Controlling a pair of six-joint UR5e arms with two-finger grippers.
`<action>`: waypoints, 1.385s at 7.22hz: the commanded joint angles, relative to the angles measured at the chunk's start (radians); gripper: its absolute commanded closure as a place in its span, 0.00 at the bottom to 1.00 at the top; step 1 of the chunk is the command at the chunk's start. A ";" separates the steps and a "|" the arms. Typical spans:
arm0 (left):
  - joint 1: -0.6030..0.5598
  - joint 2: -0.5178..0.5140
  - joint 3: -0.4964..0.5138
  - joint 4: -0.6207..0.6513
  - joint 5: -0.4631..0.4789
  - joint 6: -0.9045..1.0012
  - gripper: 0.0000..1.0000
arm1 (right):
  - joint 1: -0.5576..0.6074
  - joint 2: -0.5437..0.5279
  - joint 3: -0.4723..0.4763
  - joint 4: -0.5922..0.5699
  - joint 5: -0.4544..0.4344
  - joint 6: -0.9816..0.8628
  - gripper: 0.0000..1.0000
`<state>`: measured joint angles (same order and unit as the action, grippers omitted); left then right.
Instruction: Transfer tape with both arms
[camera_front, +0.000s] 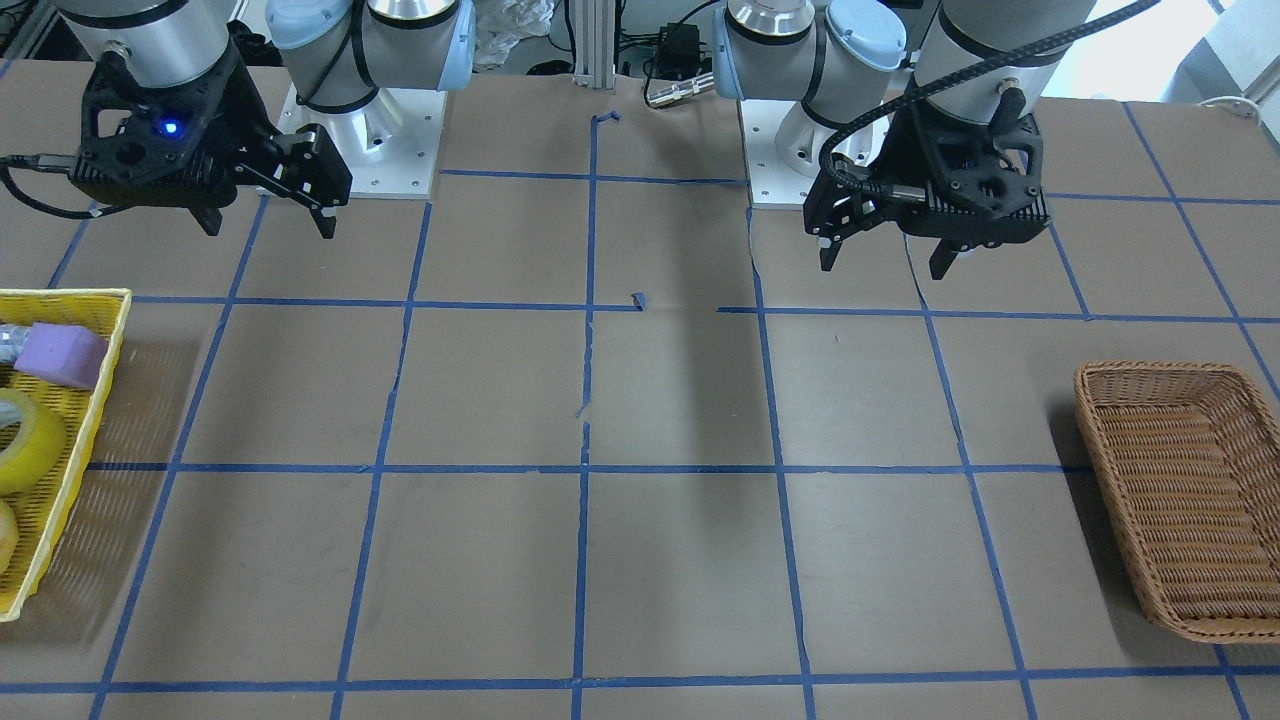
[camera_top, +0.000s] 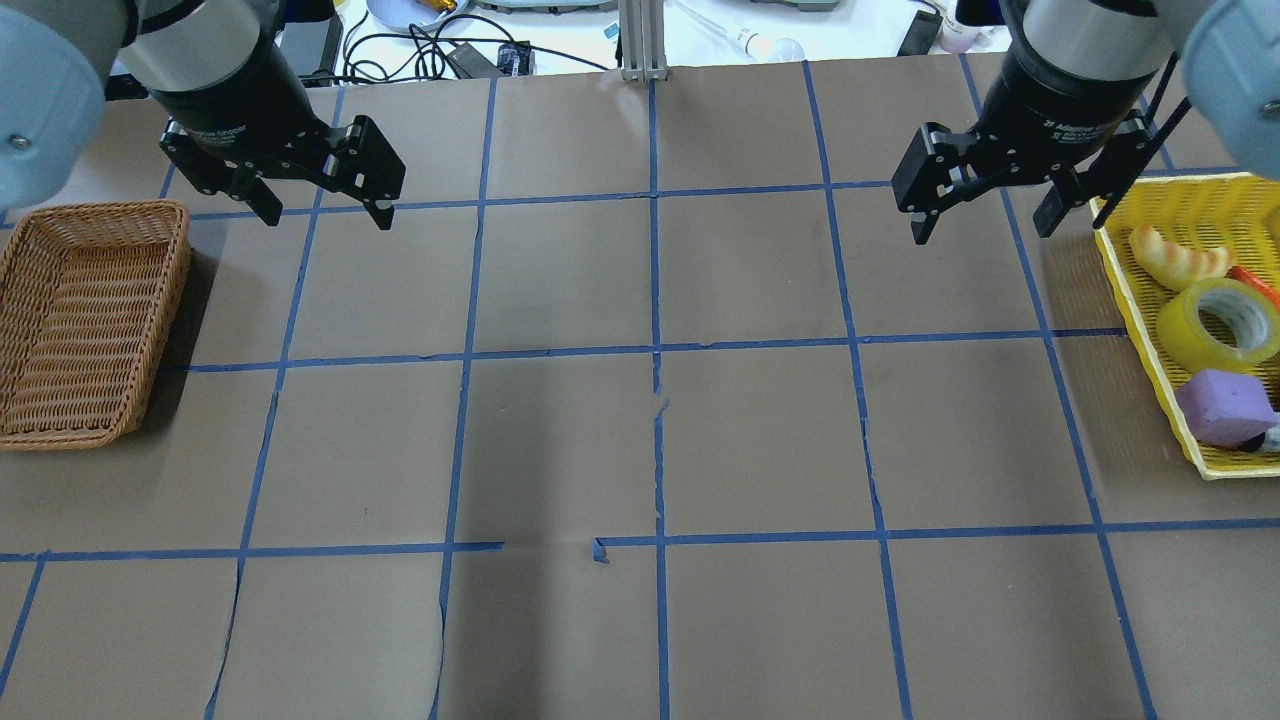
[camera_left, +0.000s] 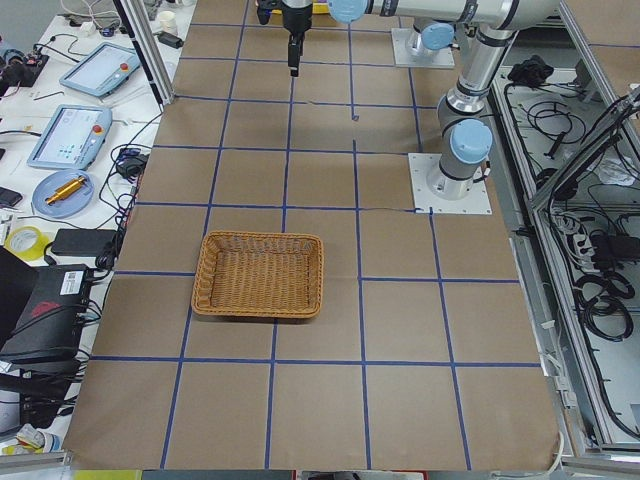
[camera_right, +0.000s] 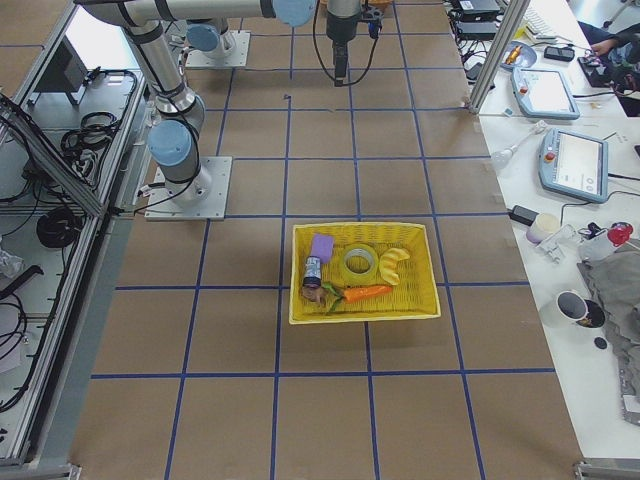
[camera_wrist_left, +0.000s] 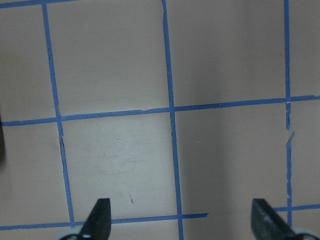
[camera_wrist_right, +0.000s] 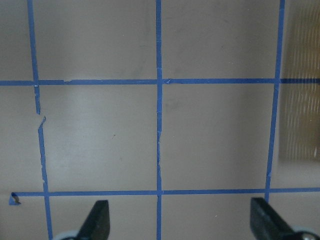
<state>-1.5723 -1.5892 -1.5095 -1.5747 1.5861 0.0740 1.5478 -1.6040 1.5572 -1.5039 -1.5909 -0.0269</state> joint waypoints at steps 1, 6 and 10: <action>0.000 0.000 0.000 0.001 0.000 0.001 0.00 | 0.000 -0.004 0.003 0.001 -0.003 -0.001 0.00; 0.000 0.000 0.000 0.001 0.000 0.000 0.00 | -0.002 -0.002 0.001 0.060 -0.009 -0.001 0.00; 0.000 0.000 0.000 0.001 0.002 0.001 0.00 | -0.052 0.009 0.000 -0.017 0.002 0.008 0.00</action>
<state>-1.5723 -1.5892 -1.5094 -1.5739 1.5871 0.0751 1.5266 -1.5988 1.5575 -1.4835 -1.5930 -0.0249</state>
